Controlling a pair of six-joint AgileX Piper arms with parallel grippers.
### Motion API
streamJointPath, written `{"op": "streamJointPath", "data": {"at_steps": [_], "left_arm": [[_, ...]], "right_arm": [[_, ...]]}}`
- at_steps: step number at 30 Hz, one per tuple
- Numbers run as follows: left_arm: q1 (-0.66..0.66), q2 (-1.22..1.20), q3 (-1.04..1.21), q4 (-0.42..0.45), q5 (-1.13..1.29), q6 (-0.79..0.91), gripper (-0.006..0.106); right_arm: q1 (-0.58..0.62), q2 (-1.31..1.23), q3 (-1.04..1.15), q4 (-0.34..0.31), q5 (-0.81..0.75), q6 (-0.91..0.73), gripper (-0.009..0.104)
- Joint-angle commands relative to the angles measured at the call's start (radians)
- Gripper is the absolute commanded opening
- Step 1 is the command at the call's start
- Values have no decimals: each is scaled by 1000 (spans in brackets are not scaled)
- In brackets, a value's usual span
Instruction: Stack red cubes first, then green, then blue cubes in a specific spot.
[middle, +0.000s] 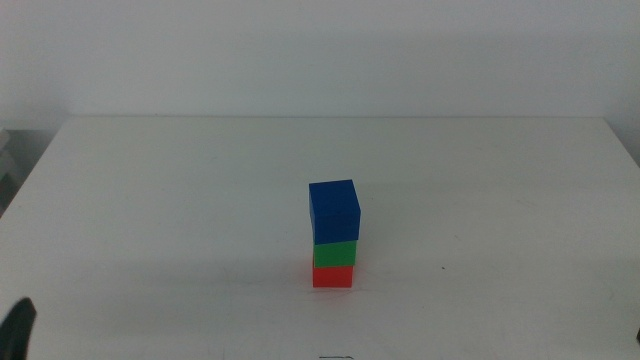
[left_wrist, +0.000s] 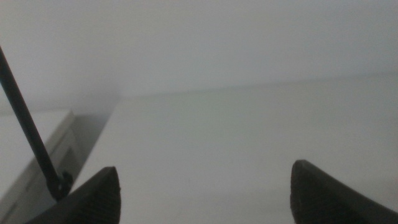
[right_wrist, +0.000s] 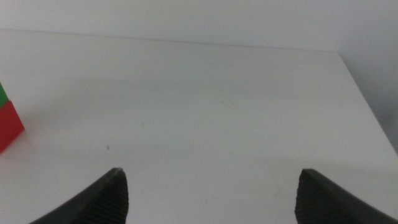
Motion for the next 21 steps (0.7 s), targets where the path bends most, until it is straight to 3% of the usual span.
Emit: {"op": "streamJointPath", "data": {"at_steps": [1,7,21], "left_arm": [[-1,7,4,-12,-95,-15,94],[-1,8,55,-18,-96,-15,94],[0,-49,127,-19,-139,-15,94]], "right_arm": [[-8,-32,16,-27,-72,-13,73],[-8,-91,117,-38,-73,-13,73],[-28,-183,116,-38,-50,-13,73]]}}
